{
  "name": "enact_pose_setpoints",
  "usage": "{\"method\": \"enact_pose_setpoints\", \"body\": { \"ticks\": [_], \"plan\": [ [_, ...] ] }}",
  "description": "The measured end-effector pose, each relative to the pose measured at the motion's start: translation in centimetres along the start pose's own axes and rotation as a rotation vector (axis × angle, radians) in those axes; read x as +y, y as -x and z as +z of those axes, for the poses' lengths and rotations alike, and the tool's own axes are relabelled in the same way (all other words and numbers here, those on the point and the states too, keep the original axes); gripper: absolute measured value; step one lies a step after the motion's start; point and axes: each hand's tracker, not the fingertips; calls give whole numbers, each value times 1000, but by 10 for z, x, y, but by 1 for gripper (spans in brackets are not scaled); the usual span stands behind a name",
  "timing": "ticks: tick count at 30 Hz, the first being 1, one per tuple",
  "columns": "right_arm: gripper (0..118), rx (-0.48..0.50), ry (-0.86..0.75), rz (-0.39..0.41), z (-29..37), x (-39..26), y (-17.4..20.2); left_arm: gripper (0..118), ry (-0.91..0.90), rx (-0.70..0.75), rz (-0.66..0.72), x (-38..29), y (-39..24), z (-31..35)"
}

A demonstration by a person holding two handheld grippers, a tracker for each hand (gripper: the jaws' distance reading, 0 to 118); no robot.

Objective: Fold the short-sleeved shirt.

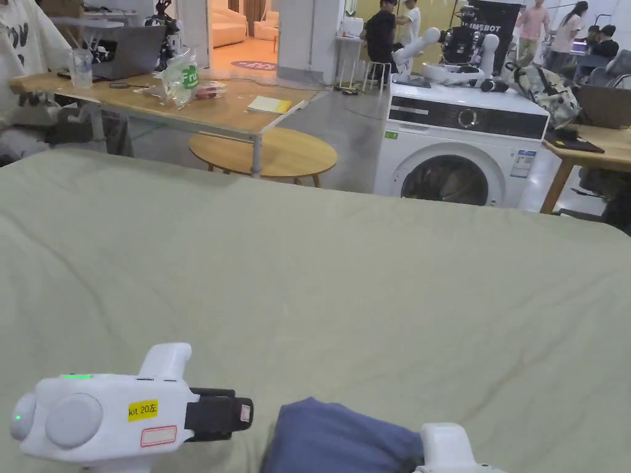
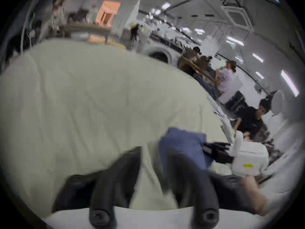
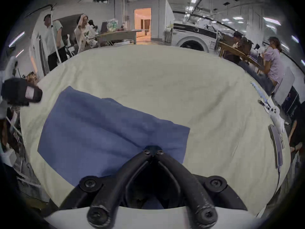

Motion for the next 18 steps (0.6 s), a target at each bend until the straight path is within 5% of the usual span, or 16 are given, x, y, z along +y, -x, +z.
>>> {"method": "enact_pose_setpoints", "body": {
  "ticks": [2,3,18],
  "plan": [
    [0,16,0,-12,-1,-1,-3,82,34,-97,51,-5,10,-5],
    [0,20,0,-14,-1,0,-4,85,46,-150,78,-6,16,-8],
    [0,18,5,-7,1,0,-2,85,275,-534,326,-9,35,-110]
  ]
}}
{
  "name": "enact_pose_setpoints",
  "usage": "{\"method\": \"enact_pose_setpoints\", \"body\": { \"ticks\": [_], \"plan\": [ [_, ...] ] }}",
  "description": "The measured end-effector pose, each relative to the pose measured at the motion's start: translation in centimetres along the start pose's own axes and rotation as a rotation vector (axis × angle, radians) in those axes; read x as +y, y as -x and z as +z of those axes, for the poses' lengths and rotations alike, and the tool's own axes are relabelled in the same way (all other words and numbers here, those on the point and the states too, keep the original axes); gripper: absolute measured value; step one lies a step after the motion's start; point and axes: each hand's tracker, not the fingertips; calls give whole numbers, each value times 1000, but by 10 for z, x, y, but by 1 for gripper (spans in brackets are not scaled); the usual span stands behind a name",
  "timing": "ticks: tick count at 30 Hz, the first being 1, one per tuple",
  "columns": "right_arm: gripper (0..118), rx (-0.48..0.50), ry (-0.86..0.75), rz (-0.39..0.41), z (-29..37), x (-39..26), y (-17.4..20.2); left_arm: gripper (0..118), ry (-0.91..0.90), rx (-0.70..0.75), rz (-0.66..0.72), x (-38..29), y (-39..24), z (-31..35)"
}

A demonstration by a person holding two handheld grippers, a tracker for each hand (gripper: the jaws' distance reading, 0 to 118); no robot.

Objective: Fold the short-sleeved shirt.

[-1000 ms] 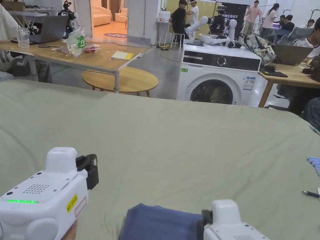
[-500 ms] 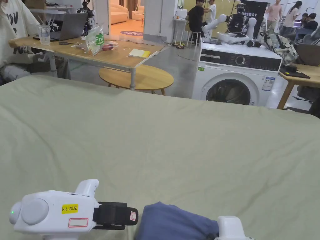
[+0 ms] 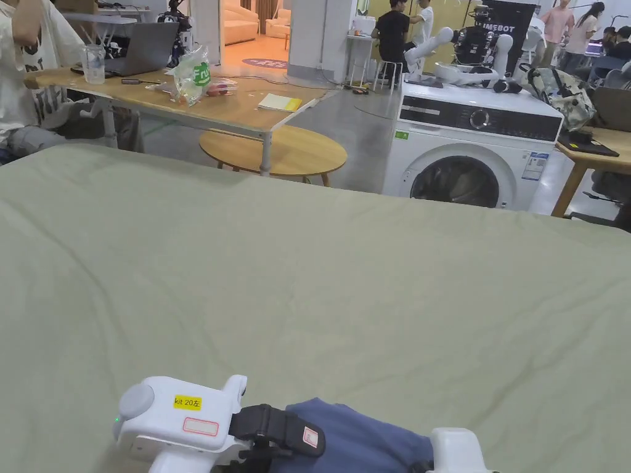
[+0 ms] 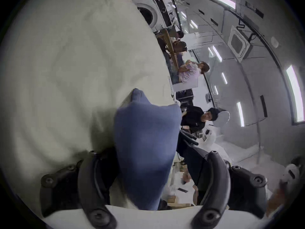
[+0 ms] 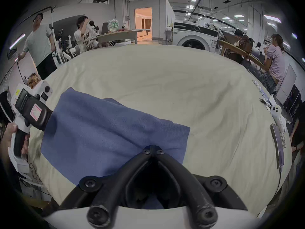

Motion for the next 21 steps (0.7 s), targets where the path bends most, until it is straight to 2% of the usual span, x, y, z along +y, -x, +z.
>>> {"method": "enact_pose_setpoints", "body": {
  "ticks": [5,6,7,8,9,10,12,17,21],
  "plan": [
    [0,-8,-8,0,0,-2,1,83,-24,-45,20,3,1,-16],
    [0,-10,-9,-1,0,-2,1,68,-32,-28,19,3,1,-18],
    [0,-11,-11,-4,0,-2,1,45,-47,58,4,3,2,-20],
    [0,-11,-13,-10,0,-3,0,32,-56,104,1,-6,-2,-19],
    [0,0,-19,-18,1,-4,0,27,-62,83,28,-9,1,-19],
    [0,-2,-20,-18,1,-4,0,26,-89,24,45,-12,1,-17],
    [0,1,-27,-17,2,-5,0,24,-94,72,-11,-9,1,-14],
    [0,-8,-60,19,7,-6,4,23,-116,23,56,-9,2,-7],
    [0,-14,-181,12,23,10,2,23,-122,23,72,-9,-7,4]
  ]
}}
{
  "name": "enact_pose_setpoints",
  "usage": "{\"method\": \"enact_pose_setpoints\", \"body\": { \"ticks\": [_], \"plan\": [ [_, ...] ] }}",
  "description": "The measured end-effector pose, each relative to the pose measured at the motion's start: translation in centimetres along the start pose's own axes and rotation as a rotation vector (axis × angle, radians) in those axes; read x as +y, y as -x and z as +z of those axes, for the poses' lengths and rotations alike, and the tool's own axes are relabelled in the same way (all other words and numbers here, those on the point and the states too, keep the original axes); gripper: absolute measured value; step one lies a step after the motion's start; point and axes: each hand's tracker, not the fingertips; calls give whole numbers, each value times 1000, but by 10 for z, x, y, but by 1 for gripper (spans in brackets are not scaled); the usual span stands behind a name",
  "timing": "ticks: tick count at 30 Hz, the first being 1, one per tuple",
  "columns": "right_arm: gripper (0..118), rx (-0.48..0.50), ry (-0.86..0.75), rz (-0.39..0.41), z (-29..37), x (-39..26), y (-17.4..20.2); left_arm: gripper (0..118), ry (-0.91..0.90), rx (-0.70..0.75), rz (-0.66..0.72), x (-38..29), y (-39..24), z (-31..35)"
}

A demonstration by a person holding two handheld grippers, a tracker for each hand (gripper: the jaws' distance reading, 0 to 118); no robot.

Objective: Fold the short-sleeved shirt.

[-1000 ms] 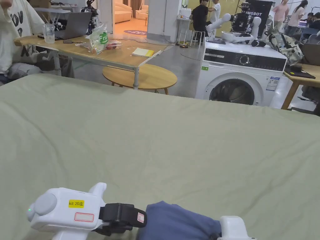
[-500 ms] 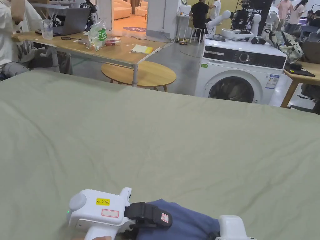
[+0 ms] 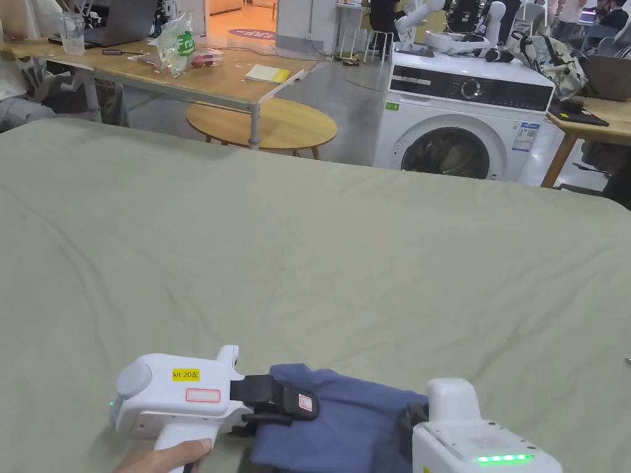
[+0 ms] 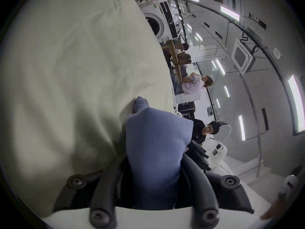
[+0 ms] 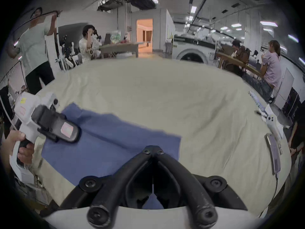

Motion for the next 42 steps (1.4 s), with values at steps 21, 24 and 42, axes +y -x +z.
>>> {"method": "enact_pose_setpoints", "body": {
  "ticks": [21,24,42],
  "plan": [
    [0,113,-548,24,14,104,125,23,-245,270,-82,-6,-50,256],
    [0,190,-543,53,3,111,167,23,-287,344,-44,23,-24,315],
    [0,351,-448,186,-26,115,276,23,-290,881,142,86,28,540]
  ]
}}
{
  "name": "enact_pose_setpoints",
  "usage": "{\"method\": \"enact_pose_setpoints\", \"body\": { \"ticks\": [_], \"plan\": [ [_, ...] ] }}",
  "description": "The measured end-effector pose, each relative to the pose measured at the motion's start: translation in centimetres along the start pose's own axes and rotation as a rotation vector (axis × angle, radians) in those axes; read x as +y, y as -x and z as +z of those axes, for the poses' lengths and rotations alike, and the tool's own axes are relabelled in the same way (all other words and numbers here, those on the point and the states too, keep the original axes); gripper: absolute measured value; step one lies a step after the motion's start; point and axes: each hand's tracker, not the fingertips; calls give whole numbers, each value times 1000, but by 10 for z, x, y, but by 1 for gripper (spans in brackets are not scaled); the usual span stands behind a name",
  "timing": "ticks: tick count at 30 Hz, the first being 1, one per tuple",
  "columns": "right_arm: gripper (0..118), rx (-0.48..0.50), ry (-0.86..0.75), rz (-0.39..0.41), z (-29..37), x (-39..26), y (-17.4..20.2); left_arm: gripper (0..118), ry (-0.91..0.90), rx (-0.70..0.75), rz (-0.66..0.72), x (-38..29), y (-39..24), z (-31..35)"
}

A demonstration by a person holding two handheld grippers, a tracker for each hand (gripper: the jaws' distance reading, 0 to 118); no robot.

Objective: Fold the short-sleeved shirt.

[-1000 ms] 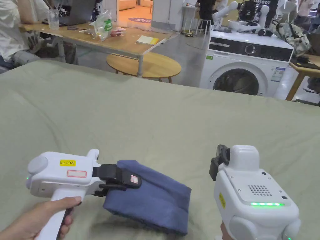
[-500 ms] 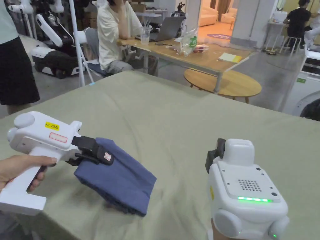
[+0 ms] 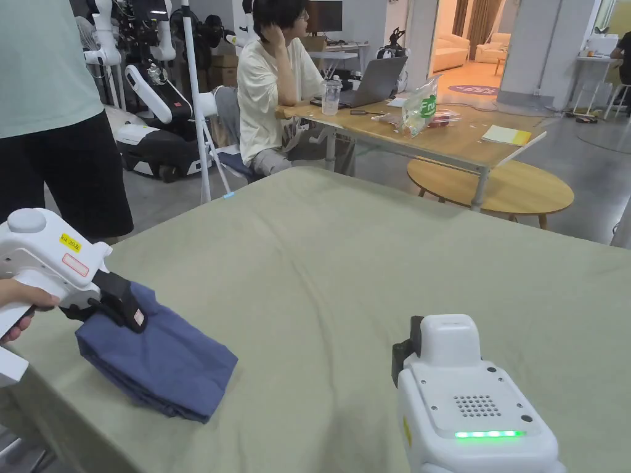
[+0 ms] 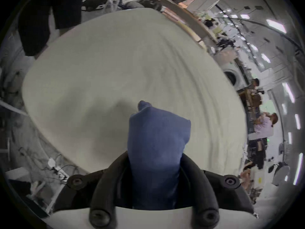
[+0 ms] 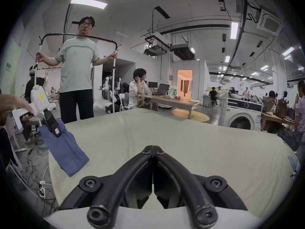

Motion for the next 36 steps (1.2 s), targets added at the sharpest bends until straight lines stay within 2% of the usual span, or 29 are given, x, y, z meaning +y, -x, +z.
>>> {"method": "enact_pose_setpoints", "body": {
  "ticks": [3,6,13,17,18,21,23,27,30,36],
  "plan": [
    [0,-4,16,1,-4,-2,-2,24,7,40,8,-4,-1,-15],
    [0,-4,21,-11,-5,-1,-4,52,-58,150,-20,-28,-24,-10],
    [0,3,8,-8,0,3,-7,53,-194,386,-128,-33,-41,33],
    [0,-4,0,-19,6,1,-14,53,-251,326,-158,-46,-57,30],
    [0,-11,0,-26,7,1,-17,48,-277,289,-168,-53,-65,23],
    [0,-32,2,-42,11,-2,-29,11,-350,173,-194,-69,-81,-7],
    [0,-50,5,-49,14,-3,-38,2,-413,146,-199,-83,-100,-26],
    [0,-98,1,-55,24,-6,-61,0,-546,136,-306,-124,-161,-58],
    [0,-152,4,-76,34,-10,-82,0,-617,54,-332,-154,-206,-79],
    [0,-246,28,-95,58,-21,-127,0,-672,-15,-468,-192,-297,-119]
  ]
}}
